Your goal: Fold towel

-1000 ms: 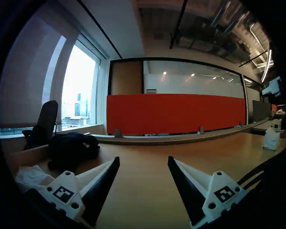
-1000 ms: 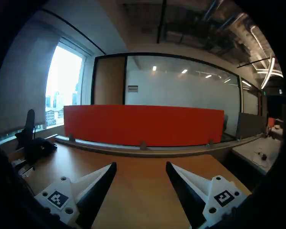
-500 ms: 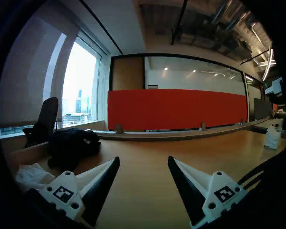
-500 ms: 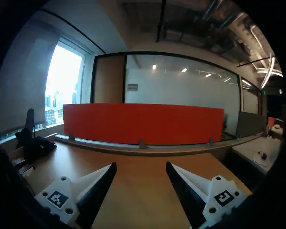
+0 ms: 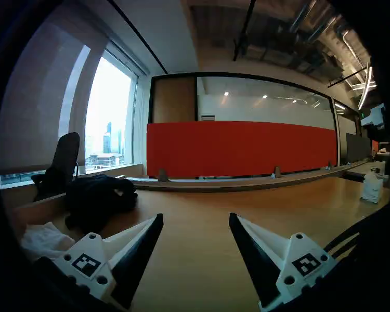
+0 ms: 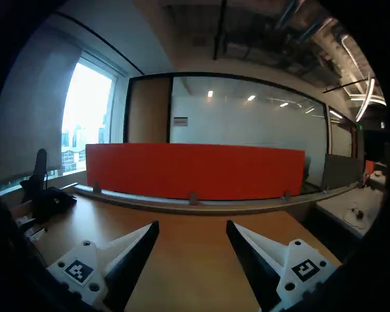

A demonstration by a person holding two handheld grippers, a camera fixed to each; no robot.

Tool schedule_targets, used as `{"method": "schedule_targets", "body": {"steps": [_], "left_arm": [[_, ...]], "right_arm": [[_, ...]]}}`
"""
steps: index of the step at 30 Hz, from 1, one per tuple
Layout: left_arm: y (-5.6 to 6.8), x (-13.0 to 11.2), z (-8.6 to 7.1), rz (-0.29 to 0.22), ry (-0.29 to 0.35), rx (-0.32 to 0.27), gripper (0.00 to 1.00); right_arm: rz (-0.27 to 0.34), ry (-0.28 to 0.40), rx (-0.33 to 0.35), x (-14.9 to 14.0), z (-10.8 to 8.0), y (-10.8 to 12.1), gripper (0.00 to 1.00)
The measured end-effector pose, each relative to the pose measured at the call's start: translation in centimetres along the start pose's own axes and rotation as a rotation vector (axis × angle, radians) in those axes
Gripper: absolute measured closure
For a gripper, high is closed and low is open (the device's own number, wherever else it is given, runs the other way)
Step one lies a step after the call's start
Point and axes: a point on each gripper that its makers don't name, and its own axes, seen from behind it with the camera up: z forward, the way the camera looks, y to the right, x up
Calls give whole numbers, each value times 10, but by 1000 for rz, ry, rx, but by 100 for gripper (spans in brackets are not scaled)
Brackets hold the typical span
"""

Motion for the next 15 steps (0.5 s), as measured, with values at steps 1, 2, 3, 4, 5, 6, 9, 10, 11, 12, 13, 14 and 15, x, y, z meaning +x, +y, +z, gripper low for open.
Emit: {"method": "schedule_targets", "body": {"steps": [1,2,3,4,5,6,9,10,11,12,13,14,15], "left_arm": [[0,0,0,0,0,0,6],[0,0,0,0,0,0,6],[0,0,0,0,0,0,6],[0,0,0,0,0,0,6],[0,0,0,0,0,0,6],[0,0,0,0,0,0,6],[0,0,0,0,0,0,6],[0,0,0,0,0,0,6],[0,0,0,0,0,0,6],[0,0,0,0,0,0,6],[0,0,0,0,0,0,6],[-1,0,0,0,0,0,6],[-1,0,0,0,0,0,6]], "right_arm": [[0,4,-5,2,0,2,0],[0,8,-10,4,0,5,0],[-1,12,-16,5,0,8,0],[-1,16,-20,7,-1,11,0],[-2,21,-24,8,-1,14,0],[-3,26,-28,10,-1,17,0],[-4,41,-38,14,-3,25,0],[-3,47,-40,15,-3,27,0],[-2,53,-42,17,-3,29,0],[0,60,-45,18,-4,32,0],[2,65,-48,19,-4,34,0],[3,71,-51,20,-4,36,0],[4,78,-55,20,-4,39,0]]}}
